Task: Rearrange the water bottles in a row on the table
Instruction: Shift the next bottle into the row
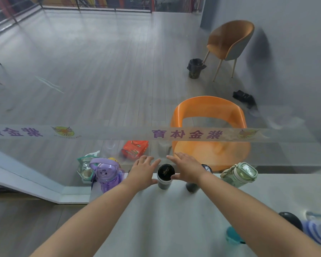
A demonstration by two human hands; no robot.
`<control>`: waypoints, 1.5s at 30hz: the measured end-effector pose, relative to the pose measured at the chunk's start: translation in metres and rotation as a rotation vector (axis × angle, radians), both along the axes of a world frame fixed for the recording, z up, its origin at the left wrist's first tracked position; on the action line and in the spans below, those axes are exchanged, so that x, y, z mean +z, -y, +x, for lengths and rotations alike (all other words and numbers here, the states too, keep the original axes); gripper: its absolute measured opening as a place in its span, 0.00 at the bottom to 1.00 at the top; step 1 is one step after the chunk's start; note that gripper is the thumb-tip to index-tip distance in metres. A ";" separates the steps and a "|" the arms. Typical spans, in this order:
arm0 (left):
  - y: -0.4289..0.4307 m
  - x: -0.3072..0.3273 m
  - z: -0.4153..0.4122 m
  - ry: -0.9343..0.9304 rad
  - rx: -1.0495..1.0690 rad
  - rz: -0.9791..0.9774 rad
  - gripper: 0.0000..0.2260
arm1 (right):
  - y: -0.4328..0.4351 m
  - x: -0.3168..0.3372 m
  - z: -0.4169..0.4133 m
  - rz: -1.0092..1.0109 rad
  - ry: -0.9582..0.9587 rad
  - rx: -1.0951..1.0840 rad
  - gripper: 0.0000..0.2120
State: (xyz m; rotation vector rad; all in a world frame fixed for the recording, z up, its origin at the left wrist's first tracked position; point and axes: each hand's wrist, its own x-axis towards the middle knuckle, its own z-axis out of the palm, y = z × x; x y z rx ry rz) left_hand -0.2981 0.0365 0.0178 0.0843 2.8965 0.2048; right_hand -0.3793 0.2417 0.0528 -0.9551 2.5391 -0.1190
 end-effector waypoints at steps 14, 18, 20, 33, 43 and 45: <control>-0.067 -0.005 -0.027 0.232 0.013 0.111 0.28 | -0.089 -0.013 -0.001 -0.003 0.133 -0.250 0.35; -0.068 -0.004 -0.026 0.221 0.019 0.123 0.27 | -0.082 -0.013 -0.003 -0.035 0.129 -0.224 0.33; -0.069 -0.005 -0.026 0.218 0.015 0.127 0.27 | -0.081 -0.014 -0.005 -0.048 0.137 -0.223 0.33; -0.070 -0.007 -0.027 0.198 0.016 0.128 0.28 | -0.073 -0.017 -0.006 -0.055 0.117 -0.204 0.33; -0.070 -0.006 -0.026 0.201 0.016 0.125 0.29 | -0.073 -0.019 -0.003 -0.086 0.107 -0.241 0.34; -0.070 -0.006 -0.026 0.197 0.015 0.126 0.28 | -0.070 -0.018 -0.003 -0.082 0.099 -0.229 0.33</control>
